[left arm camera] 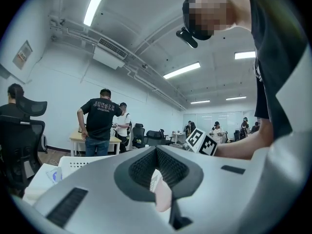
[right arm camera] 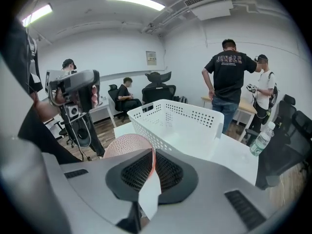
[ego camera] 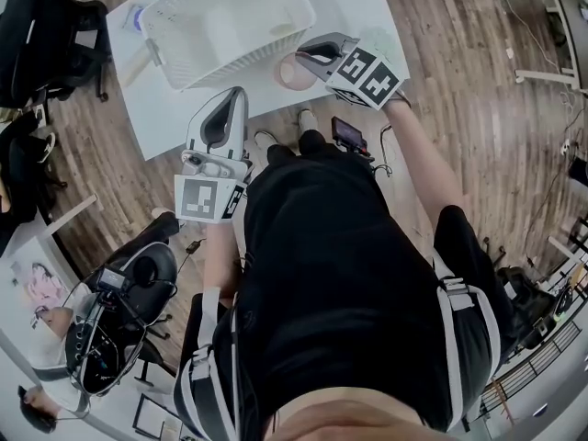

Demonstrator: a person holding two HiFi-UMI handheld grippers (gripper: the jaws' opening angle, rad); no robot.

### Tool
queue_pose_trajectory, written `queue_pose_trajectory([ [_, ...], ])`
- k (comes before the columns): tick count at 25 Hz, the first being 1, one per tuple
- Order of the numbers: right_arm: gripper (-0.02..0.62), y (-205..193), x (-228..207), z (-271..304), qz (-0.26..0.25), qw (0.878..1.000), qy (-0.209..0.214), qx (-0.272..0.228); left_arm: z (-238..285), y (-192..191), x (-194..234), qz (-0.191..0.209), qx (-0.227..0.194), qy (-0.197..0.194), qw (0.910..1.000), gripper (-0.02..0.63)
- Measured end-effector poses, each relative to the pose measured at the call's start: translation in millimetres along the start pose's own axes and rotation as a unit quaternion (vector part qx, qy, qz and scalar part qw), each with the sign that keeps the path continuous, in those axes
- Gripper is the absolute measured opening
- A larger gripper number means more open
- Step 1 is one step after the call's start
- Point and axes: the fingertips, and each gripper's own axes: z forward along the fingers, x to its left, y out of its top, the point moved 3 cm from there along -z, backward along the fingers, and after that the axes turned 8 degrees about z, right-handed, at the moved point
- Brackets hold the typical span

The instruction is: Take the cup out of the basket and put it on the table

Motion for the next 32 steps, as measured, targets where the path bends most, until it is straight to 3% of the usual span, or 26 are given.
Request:
queue_pose_trajectory([
  [9, 0.035, -63, -19, 45, 0.046, 0.998, -0.033, 0.032, 2, -2, -5, 0.001, 0.004, -0.007, 1.0000, 0.020],
  [15, 0.035, -92, -26, 76, 0.037, 0.995, -0.060, 0.066, -8, -3, -4, 0.003, 0.007, -0.001, 1.0000, 0.020],
  [22, 0.035, -110, -33, 92, 0.068, 0.992, -0.063, 0.080, -18, -8, 0, -0.001, 0.015, 0.009, 0.9999, 0.020],
  [32, 0.035, -112, -33, 100, 0.060, 0.992, -0.086, 0.073, -27, -8, 6, -0.003, 0.021, 0.011, 0.9997, 0.020],
])
